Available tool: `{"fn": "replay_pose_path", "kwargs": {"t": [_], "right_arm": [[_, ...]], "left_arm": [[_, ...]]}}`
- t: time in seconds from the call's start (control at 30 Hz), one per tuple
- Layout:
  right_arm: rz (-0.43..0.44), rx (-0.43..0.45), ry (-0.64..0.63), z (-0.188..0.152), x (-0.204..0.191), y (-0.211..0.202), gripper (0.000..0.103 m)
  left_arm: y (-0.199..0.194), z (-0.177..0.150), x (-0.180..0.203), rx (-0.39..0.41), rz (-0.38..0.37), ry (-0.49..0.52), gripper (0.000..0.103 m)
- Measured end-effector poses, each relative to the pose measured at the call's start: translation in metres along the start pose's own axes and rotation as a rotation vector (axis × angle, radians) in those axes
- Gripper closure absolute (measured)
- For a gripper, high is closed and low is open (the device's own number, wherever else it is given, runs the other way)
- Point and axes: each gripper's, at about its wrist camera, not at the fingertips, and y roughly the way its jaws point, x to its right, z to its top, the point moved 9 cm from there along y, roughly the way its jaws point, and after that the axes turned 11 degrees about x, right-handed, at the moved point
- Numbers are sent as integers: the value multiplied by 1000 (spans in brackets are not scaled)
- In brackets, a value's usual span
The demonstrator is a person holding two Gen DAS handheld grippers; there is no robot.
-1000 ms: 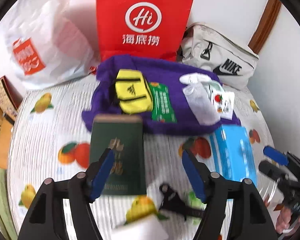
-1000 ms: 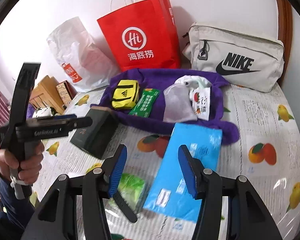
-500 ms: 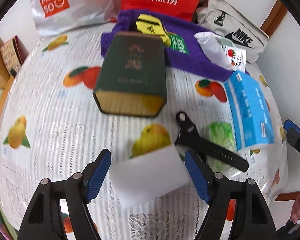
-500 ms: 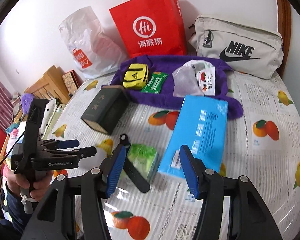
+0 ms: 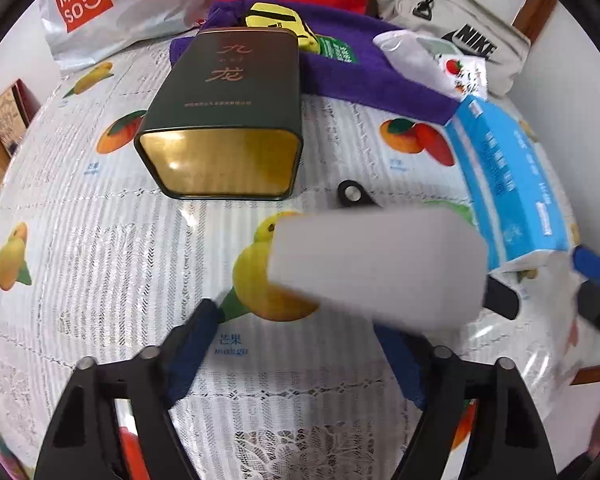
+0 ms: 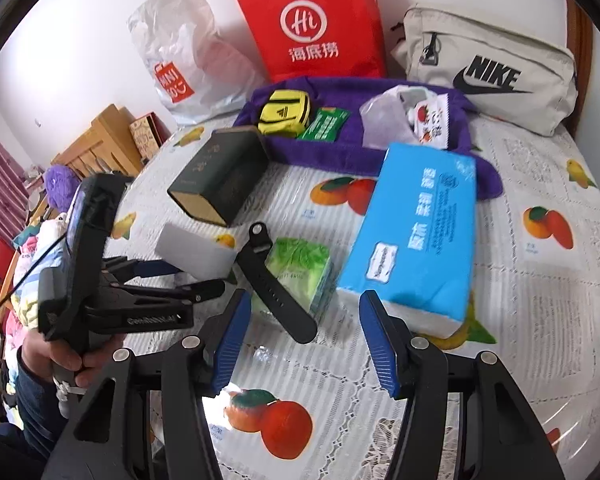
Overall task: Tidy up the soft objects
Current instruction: 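Lift the white sponge block with the left tool while the right tool reaches the black watch strap, then grasp the black watch strap with the right tool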
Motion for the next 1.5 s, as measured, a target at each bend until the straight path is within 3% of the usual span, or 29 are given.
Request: {"fn": "replay_pose_path", "kwargs": {"t": [0.07, 0.27, 0.53, 0.57, 0.6, 0.87, 1.1, 1.23, 1.33, 1.5], "right_arm": [[1, -8, -5, -1, -3, 3, 47], [-7, -18, -23, -1, -4, 8, 47], [-5, -47, -16, -6, -1, 16, 47], [-6, -49, -15, -7, -1, 16, 47], [-5, -50, -14, -8, -1, 16, 47], [23, -75, -38, -19, -11, 31, 47], [18, -80, -135, -18, -30, 55, 47], [-19, -130, -187, -29, -28, 69, 58], [-15, -122, -231, -31, -32, 62, 77], [-6, -137, -229, -38, -31, 50, 80]], "left_arm": [[-3, 3, -2, 10, -23, -16, 41], [-16, 11, 0, 61, -60, 2, 39], [-5, 24, 6, 72, -47, -31, 37], [-4, 25, 5, 74, -41, -39, 42], [-5, 26, 4, 75, -38, -34, 54], [-21, 27, -15, 97, -33, -44, 54], [-25, 22, -28, 90, -31, -59, 54], [-26, 22, -29, 91, -48, -67, 53], [-26, 22, -29, 92, -53, -70, 53], [-24, 21, -29, 89, -58, -70, 52]]}}
